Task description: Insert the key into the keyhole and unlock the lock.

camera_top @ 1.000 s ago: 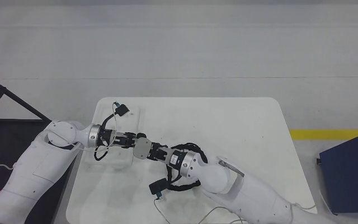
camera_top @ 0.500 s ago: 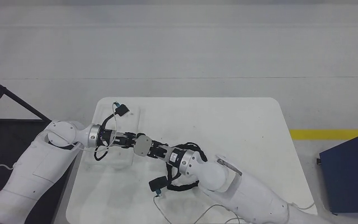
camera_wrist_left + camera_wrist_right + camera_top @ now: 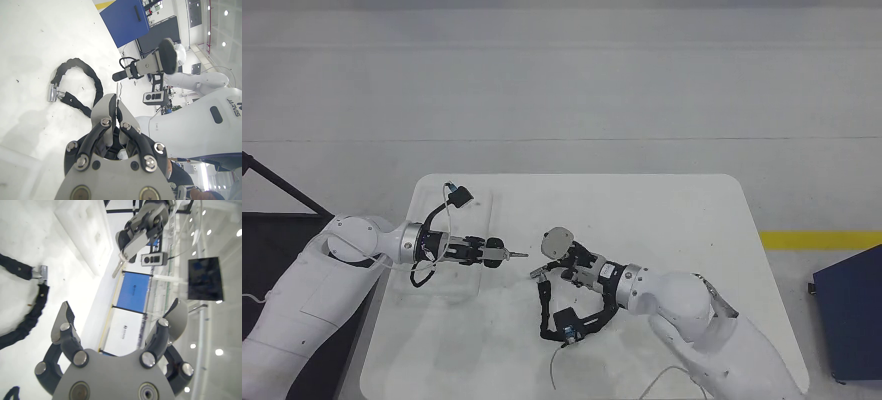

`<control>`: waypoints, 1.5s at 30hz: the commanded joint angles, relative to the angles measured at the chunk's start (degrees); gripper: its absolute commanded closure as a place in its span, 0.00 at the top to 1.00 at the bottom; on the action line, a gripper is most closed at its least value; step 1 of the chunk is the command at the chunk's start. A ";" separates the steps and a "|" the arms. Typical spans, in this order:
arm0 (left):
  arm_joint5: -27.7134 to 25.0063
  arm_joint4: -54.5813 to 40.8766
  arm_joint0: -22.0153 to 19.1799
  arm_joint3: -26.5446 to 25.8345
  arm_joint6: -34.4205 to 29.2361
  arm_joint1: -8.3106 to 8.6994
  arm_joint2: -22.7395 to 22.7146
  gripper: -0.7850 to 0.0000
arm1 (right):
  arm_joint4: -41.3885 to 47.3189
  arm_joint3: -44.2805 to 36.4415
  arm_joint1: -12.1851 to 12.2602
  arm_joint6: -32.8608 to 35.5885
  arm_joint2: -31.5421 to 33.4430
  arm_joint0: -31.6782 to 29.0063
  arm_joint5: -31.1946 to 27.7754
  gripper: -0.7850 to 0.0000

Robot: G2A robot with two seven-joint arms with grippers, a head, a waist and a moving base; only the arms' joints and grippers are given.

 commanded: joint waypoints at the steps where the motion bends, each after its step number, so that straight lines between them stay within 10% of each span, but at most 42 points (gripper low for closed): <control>1: 0.00 0.00 0.00 0.00 0.00 0.00 0.00 0.00 | 8.16 0.76 -0.41 0.42 1.26 0.41 -4.78 1.00; 13: 0.06 0.40 0.00 -0.07 0.56 0.00 -0.12 0.00 | 14.87 1.98 -0.93 1.82 2.47 0.57 -5.78 1.00; 19: 4.19 31.60 4.81 -13.26 21.30 1.35 -4.79 0.00 | 14.87 1.98 -0.93 1.82 2.47 0.57 -5.78 1.00; 25: 16.28 55.94 20.70 -28.05 46.17 2.99 -12.81 0.00 | 14.87 1.98 -0.93 1.82 2.47 0.57 -5.78 1.00; 37: 16.68 56.72 21.62 -28.70 47.05 3.05 -13.15 0.00 | 16.73 1.32 -1.06 4.87 2.81 1.53 -9.41 1.00; 45: 16.68 56.72 21.62 -28.70 47.05 3.05 -13.15 0.00 | 27.55 16.74 -2.50 -1.52 -5.11 17.10 -20.73 1.00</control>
